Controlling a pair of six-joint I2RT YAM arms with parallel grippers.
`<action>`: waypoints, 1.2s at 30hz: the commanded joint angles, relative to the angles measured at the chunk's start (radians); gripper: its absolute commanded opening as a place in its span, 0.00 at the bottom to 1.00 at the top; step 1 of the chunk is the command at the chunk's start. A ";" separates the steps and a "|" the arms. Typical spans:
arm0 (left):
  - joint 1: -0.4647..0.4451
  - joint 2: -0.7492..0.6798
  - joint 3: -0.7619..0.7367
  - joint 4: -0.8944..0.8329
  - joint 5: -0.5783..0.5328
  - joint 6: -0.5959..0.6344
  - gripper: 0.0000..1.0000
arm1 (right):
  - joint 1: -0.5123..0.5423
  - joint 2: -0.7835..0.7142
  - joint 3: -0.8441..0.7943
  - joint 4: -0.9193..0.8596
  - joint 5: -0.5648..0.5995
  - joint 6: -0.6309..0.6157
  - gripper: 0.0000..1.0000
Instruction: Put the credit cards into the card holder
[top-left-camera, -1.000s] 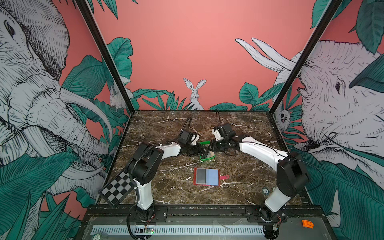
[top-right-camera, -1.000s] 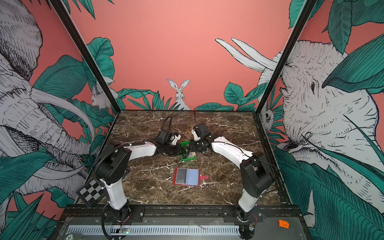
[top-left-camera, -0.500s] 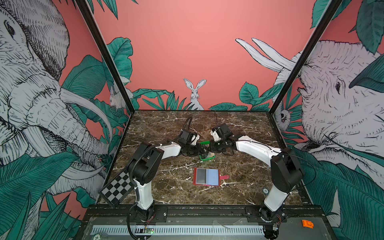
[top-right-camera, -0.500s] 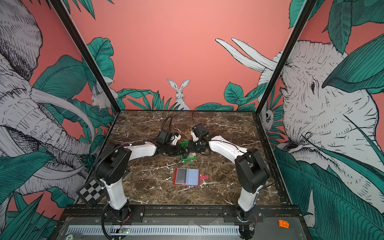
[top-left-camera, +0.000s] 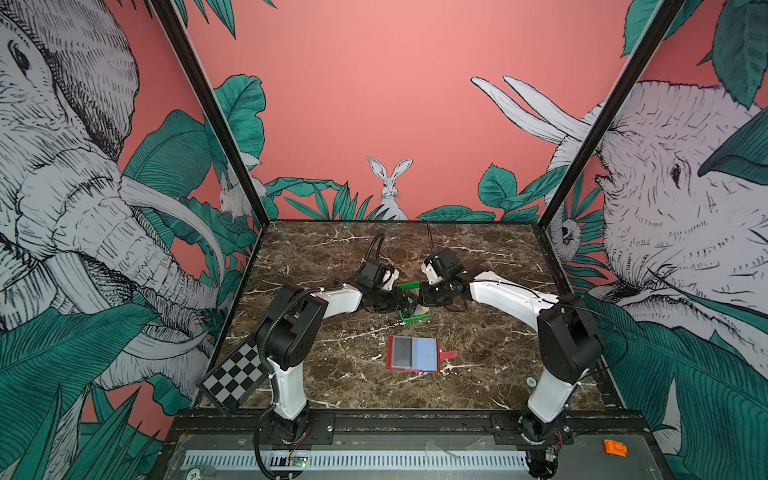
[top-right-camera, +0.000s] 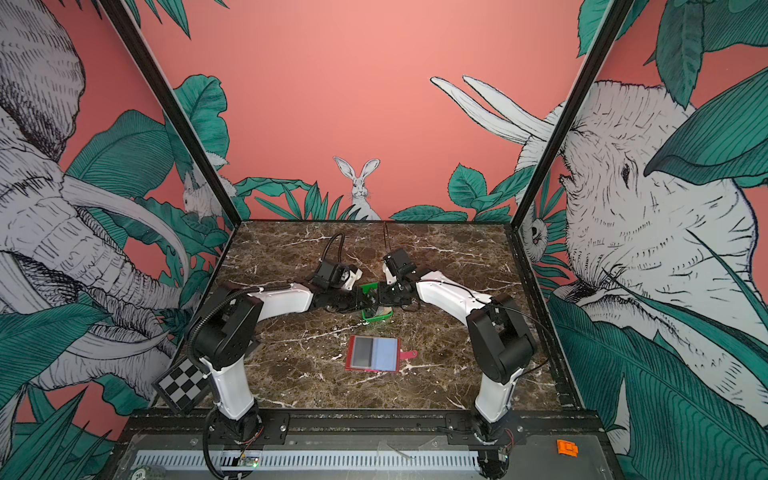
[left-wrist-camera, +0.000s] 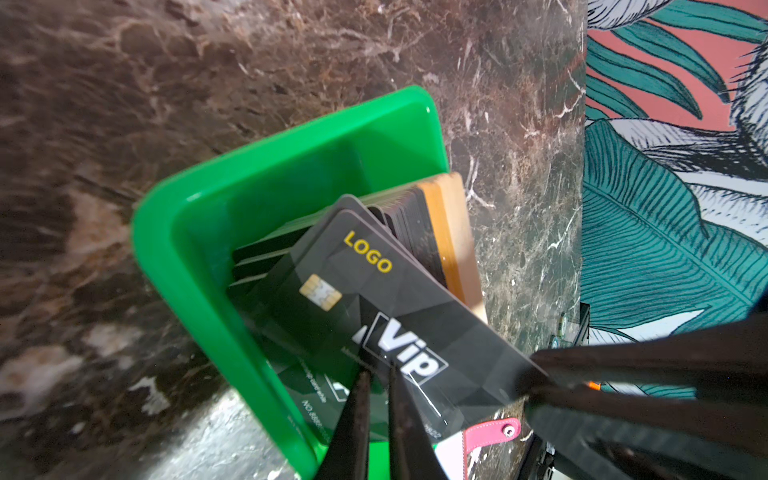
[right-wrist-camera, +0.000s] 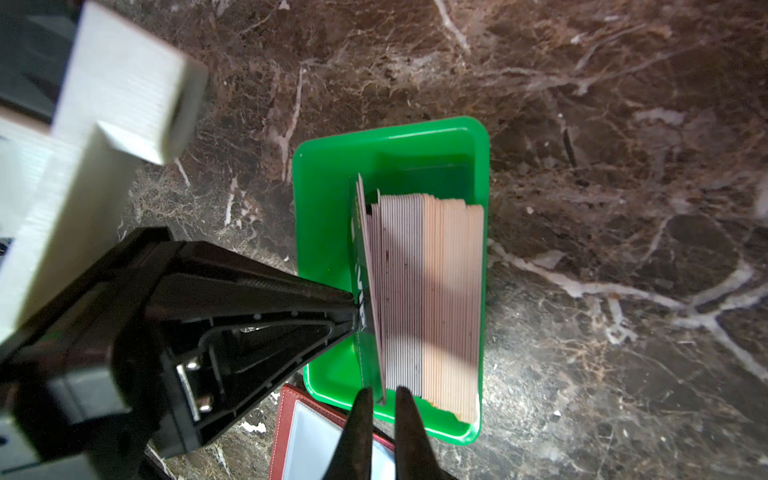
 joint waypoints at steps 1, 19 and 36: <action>-0.009 0.003 -0.012 -0.027 -0.014 0.010 0.13 | -0.002 0.010 0.029 0.003 -0.001 -0.006 0.08; 0.015 -0.122 -0.015 -0.060 -0.032 -0.012 0.15 | 0.054 -0.045 0.031 -0.087 0.150 -0.025 0.00; 0.072 -0.254 -0.223 0.218 0.129 -0.141 0.20 | 0.071 -0.238 -0.174 0.080 0.080 0.101 0.00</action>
